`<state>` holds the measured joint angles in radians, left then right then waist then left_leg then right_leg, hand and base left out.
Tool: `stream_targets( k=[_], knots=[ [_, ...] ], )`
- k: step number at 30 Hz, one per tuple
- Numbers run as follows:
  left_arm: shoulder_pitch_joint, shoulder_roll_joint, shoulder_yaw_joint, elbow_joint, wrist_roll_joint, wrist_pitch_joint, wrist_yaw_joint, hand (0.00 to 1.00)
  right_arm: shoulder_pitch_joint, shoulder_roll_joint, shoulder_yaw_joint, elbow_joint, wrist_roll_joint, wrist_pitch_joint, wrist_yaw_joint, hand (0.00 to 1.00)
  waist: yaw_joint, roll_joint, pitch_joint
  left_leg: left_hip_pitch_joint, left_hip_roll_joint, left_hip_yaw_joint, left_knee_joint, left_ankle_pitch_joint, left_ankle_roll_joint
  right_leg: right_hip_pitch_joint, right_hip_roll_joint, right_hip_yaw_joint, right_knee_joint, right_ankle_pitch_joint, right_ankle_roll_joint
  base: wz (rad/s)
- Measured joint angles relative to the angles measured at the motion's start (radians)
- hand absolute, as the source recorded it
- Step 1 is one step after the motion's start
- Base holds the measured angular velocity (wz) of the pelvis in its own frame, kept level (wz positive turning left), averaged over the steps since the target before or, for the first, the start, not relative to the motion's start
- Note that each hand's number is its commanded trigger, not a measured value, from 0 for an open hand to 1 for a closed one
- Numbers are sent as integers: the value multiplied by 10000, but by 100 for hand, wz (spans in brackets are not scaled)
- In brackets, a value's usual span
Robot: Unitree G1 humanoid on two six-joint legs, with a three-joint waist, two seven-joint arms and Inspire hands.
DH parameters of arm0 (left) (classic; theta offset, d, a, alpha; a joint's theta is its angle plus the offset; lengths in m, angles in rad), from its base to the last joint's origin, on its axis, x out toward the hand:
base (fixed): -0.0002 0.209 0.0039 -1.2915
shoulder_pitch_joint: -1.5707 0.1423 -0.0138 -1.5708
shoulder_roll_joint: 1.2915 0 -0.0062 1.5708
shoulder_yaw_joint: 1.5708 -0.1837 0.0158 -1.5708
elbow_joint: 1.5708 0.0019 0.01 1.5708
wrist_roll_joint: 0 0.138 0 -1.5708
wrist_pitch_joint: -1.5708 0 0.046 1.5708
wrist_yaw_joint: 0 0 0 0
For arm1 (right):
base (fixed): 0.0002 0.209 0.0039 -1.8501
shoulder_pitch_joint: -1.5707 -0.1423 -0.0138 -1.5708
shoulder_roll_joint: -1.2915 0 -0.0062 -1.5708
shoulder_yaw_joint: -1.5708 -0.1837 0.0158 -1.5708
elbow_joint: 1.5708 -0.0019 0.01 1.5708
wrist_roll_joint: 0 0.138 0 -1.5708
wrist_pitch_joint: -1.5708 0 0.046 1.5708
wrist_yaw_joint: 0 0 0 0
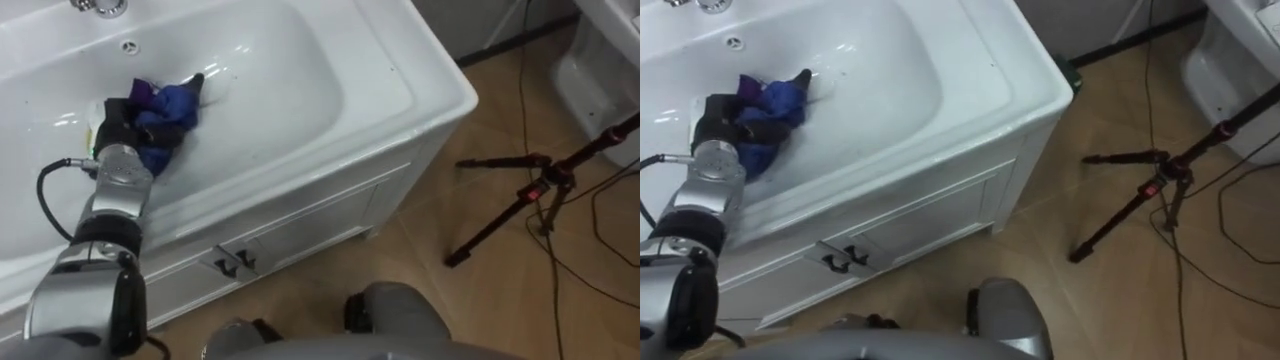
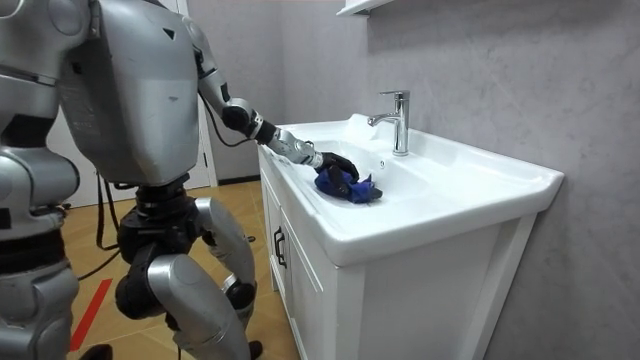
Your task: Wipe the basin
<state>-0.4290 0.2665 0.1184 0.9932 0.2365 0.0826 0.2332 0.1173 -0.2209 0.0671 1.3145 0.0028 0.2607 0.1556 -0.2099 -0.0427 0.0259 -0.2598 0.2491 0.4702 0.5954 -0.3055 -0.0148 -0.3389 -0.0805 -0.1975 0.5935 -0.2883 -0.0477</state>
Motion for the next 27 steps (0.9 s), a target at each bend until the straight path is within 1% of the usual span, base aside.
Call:
stream_targets(
  k=[1, 3, 5, 6, 10, 11, 13, 15, 20, 22, 27],
  knots=[
    [-49, -6, -164, 63, 10, 9, 0, 100, -4, -7, -2, 34, -1, -1, -9, 0, -47, 0, 0, 28, 4, 69, 5, -1, 2, 5, -89, -155, 0, 76, -22, -11],
    [-218, -4, -302, 189, 22, 143, 0, 100, 2, 4, -2, 39, 5, 15, 7, 0, -140, 6, 4, 25, 10, 85, 28, 3, 1, -6, -90, -153, -5, 106, -30, -4],
    [-297, 55, -417, 194, 101, 353, 1, 100, -35, -4, -27, 47, 6, 24, 15, 0, -327, 23, 5, 14, 43, 94, 62, 7, -3, -11, -85, -123, -1, 108, -35, 0],
    [-345, 62, -438, 208, 99, 440, 1, 100, -73, -16, -26, 45, 14, 19, 62, 0, -362, 38, 6, 16, 53, 97, 72, 10, -10, -11, -74, -106, -1, 108, -36, 0],
    [-395, 62, -498, 229, 97, 534, 1, 100, -198, -26, -16, 51, 11, 20, 246, 0, -473, 91, 8, 12, 55, 102, 99, 17, -27, -17, -73, -92, 8, 109, -29, 0],
    [-407, 64, -594, 179, 90, 638, 2, 100, -245, -38, -16, 45, 13, 14, 321, 0, -499, 114, 3, 6, 52, 132, 99, 11, -17, -49, -76, -64, 19, 116, -17, 0],
    [-448, 79, -773, 141, 83, 713, 3, 100, -298, -55, -13, 37, 9, 13, 372, 0, -507, 137, 3, 10, 43, 223, 99, 0, 1, -121, -96, 1, 72, 122, -6, -8],
    [-505, 88, -961, 97, 87, 735, 3, 100, -291, -56, -7, 38, 9, 14, 438, 0, -621, 137, 4, 15, 13, 241, 117, -7, 12, -150, -143, 8, 145, 119, -10, -3],
    [-605, 72, -1534, 79, 92, 727, 2, 100, -283, -68, -2, 42, 5, 17, 460, 0, -808, 135, 4, 13, 38, 268, 143, -8, 14, -166, -123, 30, 154, 117, -6, 0],
    [-618, 72, -1540, 81, 93, 726, 2, 100, -293, -68, -3, 42, 4, 16, 457, 0, -887, 135, 4, 13, 48, 295, 150, -9, 14, -180, -111, 55, 162, 121, -8, -6],
    [-666, 107, -1541, 83, 91, 723, 2, 100, -279, -72, -3, 62, 3, 24, 443, 0, -896, 125, 4, 3, 167, 518, 202, -33, 56, -295, -49, 164, 170, 180, -15, -7]
  ],
)
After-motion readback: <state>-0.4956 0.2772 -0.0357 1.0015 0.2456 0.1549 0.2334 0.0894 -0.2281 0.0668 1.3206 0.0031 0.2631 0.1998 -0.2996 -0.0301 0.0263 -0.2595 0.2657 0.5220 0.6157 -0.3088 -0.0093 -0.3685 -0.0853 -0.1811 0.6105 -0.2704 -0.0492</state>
